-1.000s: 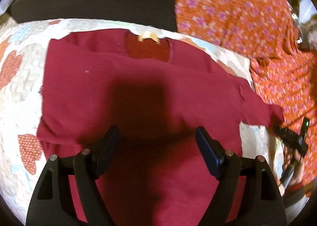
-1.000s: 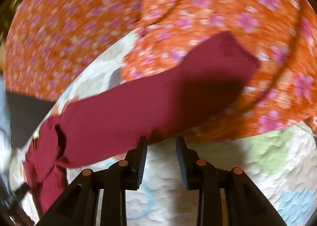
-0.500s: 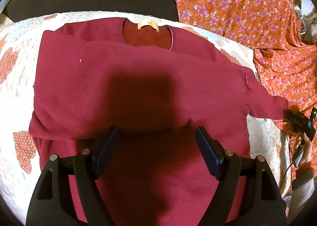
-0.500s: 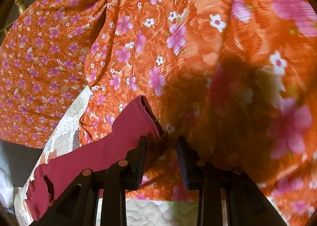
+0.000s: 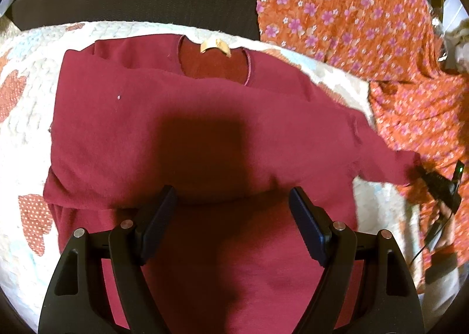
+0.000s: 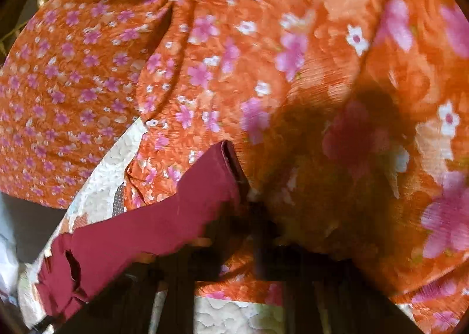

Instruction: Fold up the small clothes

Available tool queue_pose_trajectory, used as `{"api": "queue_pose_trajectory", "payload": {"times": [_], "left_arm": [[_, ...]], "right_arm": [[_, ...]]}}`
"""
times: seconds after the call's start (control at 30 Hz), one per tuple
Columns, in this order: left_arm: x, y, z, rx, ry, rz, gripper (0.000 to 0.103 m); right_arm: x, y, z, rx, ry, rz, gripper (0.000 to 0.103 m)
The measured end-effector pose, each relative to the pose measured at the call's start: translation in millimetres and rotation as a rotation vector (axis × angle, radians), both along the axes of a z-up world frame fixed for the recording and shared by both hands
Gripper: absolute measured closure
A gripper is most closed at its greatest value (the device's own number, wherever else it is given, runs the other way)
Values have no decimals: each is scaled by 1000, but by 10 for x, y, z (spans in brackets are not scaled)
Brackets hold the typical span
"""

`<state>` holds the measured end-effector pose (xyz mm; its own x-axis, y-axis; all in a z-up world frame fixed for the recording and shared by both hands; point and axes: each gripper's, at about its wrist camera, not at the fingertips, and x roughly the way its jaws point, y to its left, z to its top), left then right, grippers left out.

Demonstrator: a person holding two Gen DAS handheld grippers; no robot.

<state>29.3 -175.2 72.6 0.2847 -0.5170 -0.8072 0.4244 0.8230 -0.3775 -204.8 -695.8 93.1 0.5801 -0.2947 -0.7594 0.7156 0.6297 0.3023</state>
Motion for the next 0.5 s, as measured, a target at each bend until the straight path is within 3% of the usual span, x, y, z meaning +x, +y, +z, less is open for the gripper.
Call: {"api": "queue_pose_trajectory", "payload": {"times": [0.07, 0.17, 0.27, 0.5], "left_arm": [[28, -14, 44, -56, 31, 2, 24], [65, -70, 104, -167, 89, -5, 24], [110, -245, 138, -238, 135, -26, 24], [346, -566, 125, -404, 228, -47, 24]], "right_arm": [[124, 218, 160, -32, -25, 67, 96], [429, 710, 498, -80, -94, 241, 96], [822, 1265, 652, -94, -135, 414, 96], [1685, 2530, 292, 55, -213, 685, 96]]}}
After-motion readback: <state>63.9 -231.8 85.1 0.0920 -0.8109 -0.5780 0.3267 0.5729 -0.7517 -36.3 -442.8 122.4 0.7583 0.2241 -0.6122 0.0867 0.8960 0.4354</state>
